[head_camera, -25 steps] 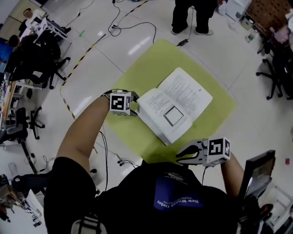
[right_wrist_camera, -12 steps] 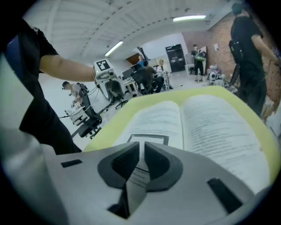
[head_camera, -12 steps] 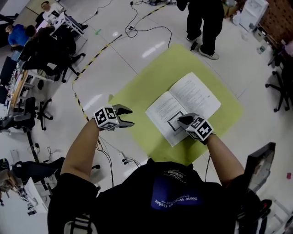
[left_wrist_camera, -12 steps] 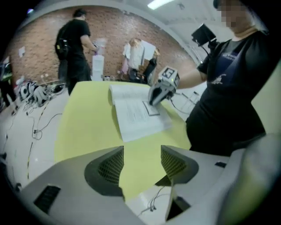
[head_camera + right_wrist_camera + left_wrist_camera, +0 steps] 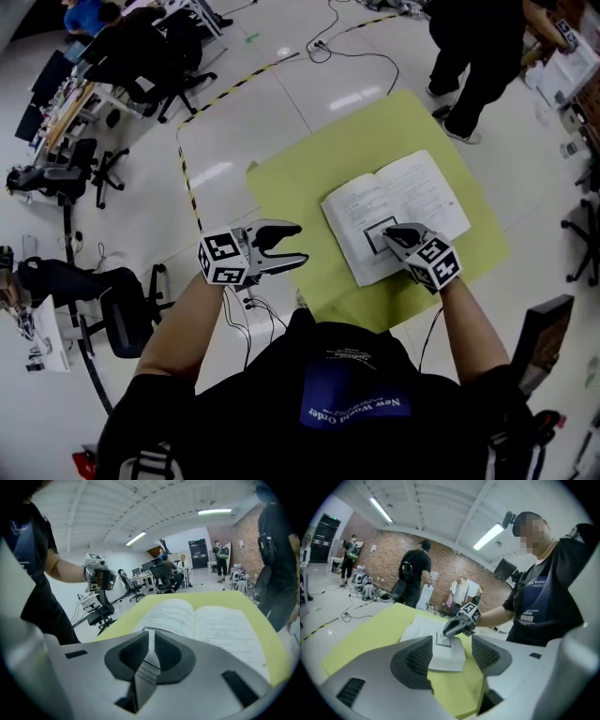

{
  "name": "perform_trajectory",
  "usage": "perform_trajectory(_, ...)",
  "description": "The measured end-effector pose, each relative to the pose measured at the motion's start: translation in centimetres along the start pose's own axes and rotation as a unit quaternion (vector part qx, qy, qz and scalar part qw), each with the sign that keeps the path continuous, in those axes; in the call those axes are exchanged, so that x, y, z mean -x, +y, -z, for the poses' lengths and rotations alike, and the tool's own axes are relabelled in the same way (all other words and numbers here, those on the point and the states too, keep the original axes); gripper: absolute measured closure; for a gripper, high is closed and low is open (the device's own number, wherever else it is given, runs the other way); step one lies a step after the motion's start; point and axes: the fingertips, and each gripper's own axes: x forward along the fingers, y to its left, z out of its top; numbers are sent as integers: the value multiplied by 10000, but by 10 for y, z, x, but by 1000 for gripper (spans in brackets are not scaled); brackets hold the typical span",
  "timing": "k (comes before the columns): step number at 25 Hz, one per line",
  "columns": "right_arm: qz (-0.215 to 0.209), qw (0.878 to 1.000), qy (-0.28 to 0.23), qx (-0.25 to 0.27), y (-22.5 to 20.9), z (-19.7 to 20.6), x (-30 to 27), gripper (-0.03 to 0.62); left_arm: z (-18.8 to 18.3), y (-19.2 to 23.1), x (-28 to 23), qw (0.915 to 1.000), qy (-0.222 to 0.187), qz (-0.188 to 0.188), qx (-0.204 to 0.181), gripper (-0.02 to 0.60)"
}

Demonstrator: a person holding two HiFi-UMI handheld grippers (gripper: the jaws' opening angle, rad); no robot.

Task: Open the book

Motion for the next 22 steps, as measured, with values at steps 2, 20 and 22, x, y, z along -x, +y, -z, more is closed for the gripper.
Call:
perform_trajectory(2, -176, 9998, -101, 20, -2, -7, 4, 572, -12, -19, 5, 9976, -541, -362, 249, 322)
perform_trajectory(20, -33, 9845, -1745, -175, 55, -133, 142, 605, -45, -140, 65, 9322, -3045, -1717, 934, 324)
perform_trajectory(22, -133, 9834, -1802, -140, 58, -137, 159, 605, -48, -149, 64, 9243, -3132, -1943, 993, 355)
